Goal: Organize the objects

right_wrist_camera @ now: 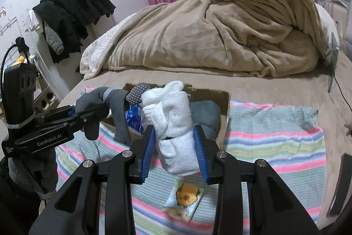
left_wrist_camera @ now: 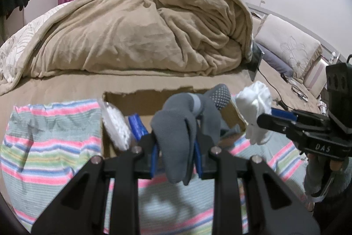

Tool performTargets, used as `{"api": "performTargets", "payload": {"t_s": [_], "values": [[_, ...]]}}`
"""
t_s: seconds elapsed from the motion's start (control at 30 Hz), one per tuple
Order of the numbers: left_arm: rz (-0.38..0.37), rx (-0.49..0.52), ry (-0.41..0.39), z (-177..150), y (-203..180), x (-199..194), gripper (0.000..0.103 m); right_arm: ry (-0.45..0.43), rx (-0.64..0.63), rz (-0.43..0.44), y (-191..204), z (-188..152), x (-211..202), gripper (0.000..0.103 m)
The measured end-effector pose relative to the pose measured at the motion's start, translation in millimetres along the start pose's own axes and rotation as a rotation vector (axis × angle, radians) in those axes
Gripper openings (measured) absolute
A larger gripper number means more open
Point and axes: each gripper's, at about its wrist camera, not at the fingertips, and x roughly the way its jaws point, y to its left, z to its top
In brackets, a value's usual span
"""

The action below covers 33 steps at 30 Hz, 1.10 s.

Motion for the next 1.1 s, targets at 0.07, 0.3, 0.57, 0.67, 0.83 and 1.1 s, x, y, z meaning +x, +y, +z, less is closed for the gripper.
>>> {"api": "performTargets", "payload": {"t_s": [0.07,0.3,0.57,0.67,0.83,1.1], "values": [[-0.001,0.002,-0.005,5.5,1.9,4.2,0.026,-0.002,-0.006,0.001,0.0,4.5,4.4,0.037],[-0.009,0.020,-0.005,19.0,4.6,24.2,0.026,-0.008,-0.019,0.006,-3.4,18.2,20.3,0.037],[-0.018,0.039,0.025,25.9,7.9,53.9,0.027,0.009,-0.028,0.000,-8.7,26.2,41.0,0.037],[-0.012,0.037,0.051,26.9,10.3,69.5,0.027,0.020,-0.018,0.005,-11.1,29.2,51.1,0.037],[-0.011,0.036,0.099,24.0,13.9,96.4,0.028,0.060,-0.023,0.002,-11.1,32.7,76.1,0.037],[0.000,0.042,0.166,17.1,16.6,126.2,0.036,0.140,-0.017,-0.007,-12.4,21.8,111.9,0.037]]}}
